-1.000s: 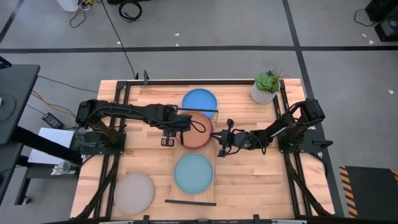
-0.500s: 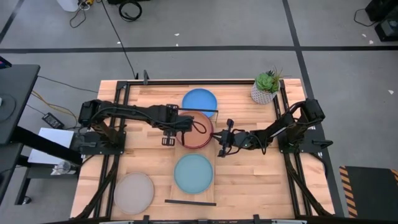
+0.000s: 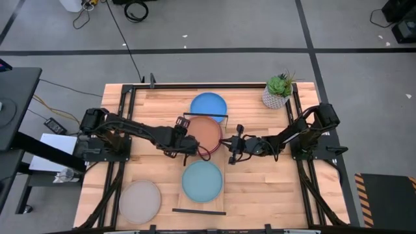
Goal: Place and stack plates onto a shelf
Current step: Stack the brown plate on top of the light blue plate on the shelf
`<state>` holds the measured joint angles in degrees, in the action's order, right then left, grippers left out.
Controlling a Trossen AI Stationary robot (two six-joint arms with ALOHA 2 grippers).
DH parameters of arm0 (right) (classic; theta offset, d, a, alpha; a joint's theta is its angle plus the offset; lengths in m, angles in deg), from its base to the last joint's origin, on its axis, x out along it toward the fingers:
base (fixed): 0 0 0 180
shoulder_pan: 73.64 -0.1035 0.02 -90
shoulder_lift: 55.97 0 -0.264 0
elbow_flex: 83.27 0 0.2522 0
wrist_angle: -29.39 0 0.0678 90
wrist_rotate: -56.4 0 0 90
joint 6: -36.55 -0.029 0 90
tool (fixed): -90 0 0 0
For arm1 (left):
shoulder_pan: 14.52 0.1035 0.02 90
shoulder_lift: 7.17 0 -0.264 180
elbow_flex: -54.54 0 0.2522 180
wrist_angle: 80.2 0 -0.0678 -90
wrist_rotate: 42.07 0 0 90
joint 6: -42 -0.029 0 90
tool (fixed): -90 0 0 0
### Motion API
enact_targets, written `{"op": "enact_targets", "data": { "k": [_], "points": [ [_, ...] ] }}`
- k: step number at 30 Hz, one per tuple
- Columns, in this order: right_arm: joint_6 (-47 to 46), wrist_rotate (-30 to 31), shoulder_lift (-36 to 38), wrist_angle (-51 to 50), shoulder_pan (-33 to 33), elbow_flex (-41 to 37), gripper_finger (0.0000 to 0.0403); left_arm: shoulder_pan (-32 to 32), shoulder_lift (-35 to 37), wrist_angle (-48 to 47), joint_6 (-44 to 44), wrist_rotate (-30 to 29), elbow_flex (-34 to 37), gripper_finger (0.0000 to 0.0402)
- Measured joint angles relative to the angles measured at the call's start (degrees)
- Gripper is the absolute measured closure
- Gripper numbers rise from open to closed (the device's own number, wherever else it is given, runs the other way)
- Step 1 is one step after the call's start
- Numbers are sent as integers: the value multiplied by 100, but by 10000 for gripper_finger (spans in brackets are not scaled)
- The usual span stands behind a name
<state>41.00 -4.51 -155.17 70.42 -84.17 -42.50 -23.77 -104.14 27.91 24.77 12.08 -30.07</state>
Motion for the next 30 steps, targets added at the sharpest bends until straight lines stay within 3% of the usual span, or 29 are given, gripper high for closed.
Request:
{"op": "enact_targets", "data": {
  "k": [12, 25, 28, 30],
  "points": [
    [179, -123, -4, 280, 0, -4, 377, -77, 0, 66, -880, -22, 7, 260],
    [155, -235, 115, 82, 37, 10, 377, -58, 0, 222, -780, -99, 4, 260],
    [152, -233, 279, -395, 37, 130, 381, -57, 0, 222, -740, -97, 4, 260],
    [30, -233, 438, -1227, 70, 334, 387, -58, 0, 222, -738, -98, 4, 260]
  ]
}}
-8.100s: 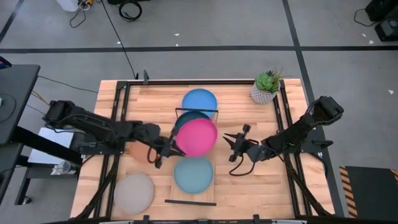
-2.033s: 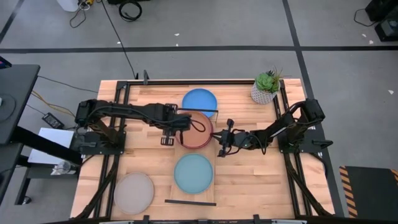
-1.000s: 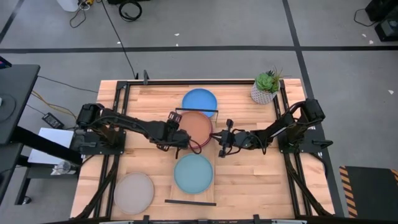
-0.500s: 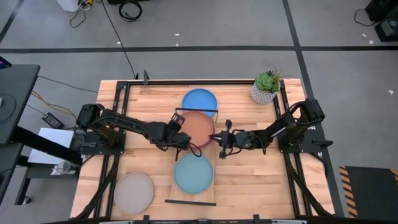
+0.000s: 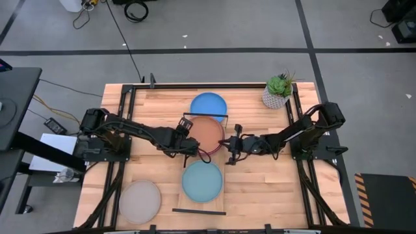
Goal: Place and stack plates onto a shelf
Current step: Stack the brown plate on top of the light blue plate on the shelf
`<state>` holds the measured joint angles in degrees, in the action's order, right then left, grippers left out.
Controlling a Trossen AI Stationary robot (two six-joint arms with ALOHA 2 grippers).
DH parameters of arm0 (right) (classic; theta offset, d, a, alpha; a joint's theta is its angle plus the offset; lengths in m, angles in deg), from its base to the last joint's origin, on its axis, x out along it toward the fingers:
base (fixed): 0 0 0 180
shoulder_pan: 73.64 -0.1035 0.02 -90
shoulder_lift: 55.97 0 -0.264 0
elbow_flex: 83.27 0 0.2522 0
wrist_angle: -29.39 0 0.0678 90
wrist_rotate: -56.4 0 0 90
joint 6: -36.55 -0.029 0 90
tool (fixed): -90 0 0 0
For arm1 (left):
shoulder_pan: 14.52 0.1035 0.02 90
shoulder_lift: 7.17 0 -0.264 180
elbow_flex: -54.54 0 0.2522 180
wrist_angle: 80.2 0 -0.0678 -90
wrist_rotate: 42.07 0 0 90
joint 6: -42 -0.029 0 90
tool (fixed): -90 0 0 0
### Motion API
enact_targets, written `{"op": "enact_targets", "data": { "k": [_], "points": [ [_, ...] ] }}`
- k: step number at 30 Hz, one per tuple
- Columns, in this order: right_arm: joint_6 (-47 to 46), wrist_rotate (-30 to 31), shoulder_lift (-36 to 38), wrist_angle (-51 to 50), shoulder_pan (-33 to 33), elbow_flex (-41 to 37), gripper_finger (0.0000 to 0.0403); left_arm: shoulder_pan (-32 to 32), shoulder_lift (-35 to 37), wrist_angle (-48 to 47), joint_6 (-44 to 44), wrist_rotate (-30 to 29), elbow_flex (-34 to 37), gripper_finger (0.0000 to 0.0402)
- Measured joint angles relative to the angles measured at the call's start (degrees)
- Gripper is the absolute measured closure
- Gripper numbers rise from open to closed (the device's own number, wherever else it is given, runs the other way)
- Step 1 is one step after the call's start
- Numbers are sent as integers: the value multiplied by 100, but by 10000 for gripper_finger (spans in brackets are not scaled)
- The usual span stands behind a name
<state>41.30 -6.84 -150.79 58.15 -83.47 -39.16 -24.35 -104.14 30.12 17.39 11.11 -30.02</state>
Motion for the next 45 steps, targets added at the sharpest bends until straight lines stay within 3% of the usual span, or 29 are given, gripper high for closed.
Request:
{"op": "enact_targets", "data": {
  "k": [5, 12, 22, 26, 34, 37, 42, 45],
  "points": [
    [-339, -85, 203, -2163, 204, 810, 396, 8, 0, 25, -7, 1, 0, 260],
    [-157, -802, 144, -3411, 544, 1692, 391, 72, 0, 92, 149, 126, 0, 260],
    [-116, -1725, -98, -3342, 1168, 1720, 392, 72, 0, 223, 84, 170, -2, 260],
    [144, -2024, -315, -2759, 1187, 1718, 392, 76, 0, 317, 81, 209, -3, 260],
    [305, -2070, -722, -1837, 1222, 1716, 392, 5, 0, 318, -104, -146, -7, 260],
    [331, -2031, -605, -2060, 1222, 1718, 392, -37, 26, 216, -129, -244, -7, 260],
    [333, -1945, -58, -2863, 1243, 1775, 392, 219, 146, 174, -17, 385, -11, 260],
    [341, -1943, 137, -3465, 1362, 1903, 392, 427, 253, 226, -62, 420, -6, 260]
  ]
}}
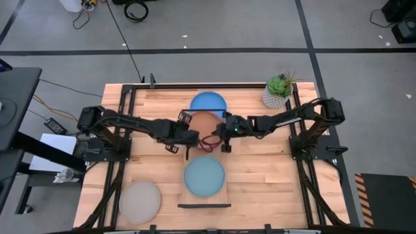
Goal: Place and stack plates onto a shelf
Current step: Stack the brown plate on top of the light blue plate on the shelf
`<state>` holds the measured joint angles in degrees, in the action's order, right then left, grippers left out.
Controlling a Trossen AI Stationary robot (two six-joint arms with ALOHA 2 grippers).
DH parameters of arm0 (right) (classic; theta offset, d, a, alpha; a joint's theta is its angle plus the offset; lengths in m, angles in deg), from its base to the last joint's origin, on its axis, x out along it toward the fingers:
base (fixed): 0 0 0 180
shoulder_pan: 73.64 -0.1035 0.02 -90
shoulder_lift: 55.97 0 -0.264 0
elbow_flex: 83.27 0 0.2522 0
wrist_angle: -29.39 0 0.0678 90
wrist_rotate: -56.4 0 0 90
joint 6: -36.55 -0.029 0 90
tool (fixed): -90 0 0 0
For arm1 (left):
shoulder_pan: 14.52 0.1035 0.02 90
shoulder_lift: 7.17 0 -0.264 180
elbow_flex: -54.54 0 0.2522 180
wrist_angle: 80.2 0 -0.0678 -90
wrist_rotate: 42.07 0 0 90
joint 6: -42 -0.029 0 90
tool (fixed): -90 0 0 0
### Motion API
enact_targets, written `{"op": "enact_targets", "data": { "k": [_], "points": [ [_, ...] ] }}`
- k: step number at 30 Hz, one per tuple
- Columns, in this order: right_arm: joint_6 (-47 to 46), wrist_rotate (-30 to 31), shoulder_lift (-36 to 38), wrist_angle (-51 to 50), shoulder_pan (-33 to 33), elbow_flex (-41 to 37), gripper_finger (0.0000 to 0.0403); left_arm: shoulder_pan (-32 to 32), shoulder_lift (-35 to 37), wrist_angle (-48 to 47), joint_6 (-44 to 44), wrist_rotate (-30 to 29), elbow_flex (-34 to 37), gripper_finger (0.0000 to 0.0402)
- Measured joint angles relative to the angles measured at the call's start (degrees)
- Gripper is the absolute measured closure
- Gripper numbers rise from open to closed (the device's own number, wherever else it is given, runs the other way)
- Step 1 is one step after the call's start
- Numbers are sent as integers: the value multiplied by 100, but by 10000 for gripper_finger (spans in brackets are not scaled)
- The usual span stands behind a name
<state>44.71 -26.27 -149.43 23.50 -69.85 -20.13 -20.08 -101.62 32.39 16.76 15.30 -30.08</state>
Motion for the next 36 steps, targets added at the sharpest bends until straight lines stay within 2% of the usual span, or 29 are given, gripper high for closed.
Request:
{"op": "enact_targets", "data": {
  "k": [10, 20, 25, 27, 31, 34, 36],
  "points": [
    [-99, -39, -17, -768, 601, 121, 392, 505, 47, 97, -201, 620, -1, 260],
    [165, -970, -17, -204, 413, -124, 392, 157, 45, 232, -244, 669, -1, 260],
    [378, -1681, 3, 42, 394, -166, 392, -32, 247, 282, -247, 645, 6, 260],
    [369, -1532, 123, -166, 352, -82, 392, -72, 505, 395, -229, 647, 5, 260],
    [524, -847, 390, -855, 173, 428, 392, -115, 994, 512, -93, 769, 4, 260],
    [815, -670, 351, -1497, 51, 895, 392, -115, 1288, 495, 28, 903, 4, 260],
    [1104, -671, 204, -1572, 17, 1211, 392, -83, 1379, 479, 105, 1045, 2, 260]
  ]
}}
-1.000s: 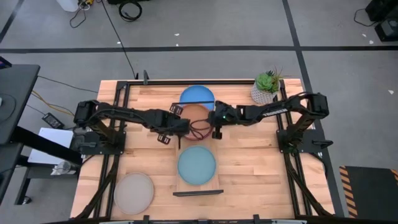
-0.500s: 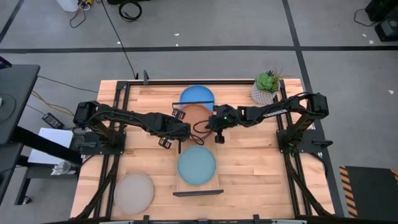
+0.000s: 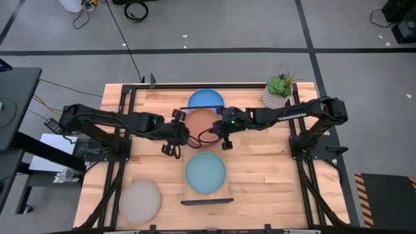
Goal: Place and stack plates onto a shelf
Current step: Stack the brown plate on top of the light blue plate on the shelf
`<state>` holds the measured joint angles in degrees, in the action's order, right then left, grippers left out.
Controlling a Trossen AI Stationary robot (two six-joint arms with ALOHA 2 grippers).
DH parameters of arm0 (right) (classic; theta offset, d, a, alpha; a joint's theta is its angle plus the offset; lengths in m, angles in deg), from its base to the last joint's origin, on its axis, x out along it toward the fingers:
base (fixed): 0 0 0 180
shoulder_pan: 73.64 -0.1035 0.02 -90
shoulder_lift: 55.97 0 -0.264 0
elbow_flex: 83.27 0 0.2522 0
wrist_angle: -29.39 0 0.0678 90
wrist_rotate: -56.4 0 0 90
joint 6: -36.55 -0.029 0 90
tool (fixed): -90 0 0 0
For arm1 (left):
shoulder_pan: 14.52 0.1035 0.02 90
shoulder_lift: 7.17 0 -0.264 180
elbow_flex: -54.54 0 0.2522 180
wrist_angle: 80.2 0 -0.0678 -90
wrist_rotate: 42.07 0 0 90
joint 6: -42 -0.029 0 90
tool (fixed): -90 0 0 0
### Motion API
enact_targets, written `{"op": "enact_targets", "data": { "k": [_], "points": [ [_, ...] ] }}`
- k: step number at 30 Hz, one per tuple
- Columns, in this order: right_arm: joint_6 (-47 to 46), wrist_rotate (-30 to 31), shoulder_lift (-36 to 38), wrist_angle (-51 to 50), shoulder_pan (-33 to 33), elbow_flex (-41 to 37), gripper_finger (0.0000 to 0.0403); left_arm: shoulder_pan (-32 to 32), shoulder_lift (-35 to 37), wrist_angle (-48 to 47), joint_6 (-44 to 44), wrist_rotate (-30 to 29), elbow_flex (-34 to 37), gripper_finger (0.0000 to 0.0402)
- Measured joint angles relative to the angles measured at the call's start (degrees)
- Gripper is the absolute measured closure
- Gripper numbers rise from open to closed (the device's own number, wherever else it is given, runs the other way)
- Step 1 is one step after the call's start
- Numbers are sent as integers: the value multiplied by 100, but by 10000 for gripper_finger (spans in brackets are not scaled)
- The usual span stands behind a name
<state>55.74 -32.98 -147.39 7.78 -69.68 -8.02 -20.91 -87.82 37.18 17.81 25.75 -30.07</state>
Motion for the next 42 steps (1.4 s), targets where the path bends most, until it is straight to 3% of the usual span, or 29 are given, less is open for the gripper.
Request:
{"op": "enact_targets", "data": {
  "k": [5, 10, 21, 27, 33, 37, 42],
  "points": [
    [575, 26, -697, -825, -1, 655, 392, 189, -37, -267, 290, 414, 2, 260],
    [823, 824, -1154, -1929, 14, 1186, 392, 407, -115, -130, 351, 266, 523, 260],
    [626, 205, -1326, -1925, 263, 1158, 392, 670, -100, 999, 188, 82, 1305, 260],
    [648, 30, -1654, -1302, 267, 1189, 392, 813, -122, 1078, 211, 86, 1322, 260],
    [426, -546, -1712, -967, 327, 1171, 392, 880, -96, 947, 141, -22, 1320, 259],
    [329, -440, -1668, -1011, 341, 1165, 392, 880, -87, 708, -30, -194, 1320, 260],
    [282, 266, -1300, -1467, 230, 1135, 392, 884, -89, 562, -43, -385, 1320, 260]
  ]
}}
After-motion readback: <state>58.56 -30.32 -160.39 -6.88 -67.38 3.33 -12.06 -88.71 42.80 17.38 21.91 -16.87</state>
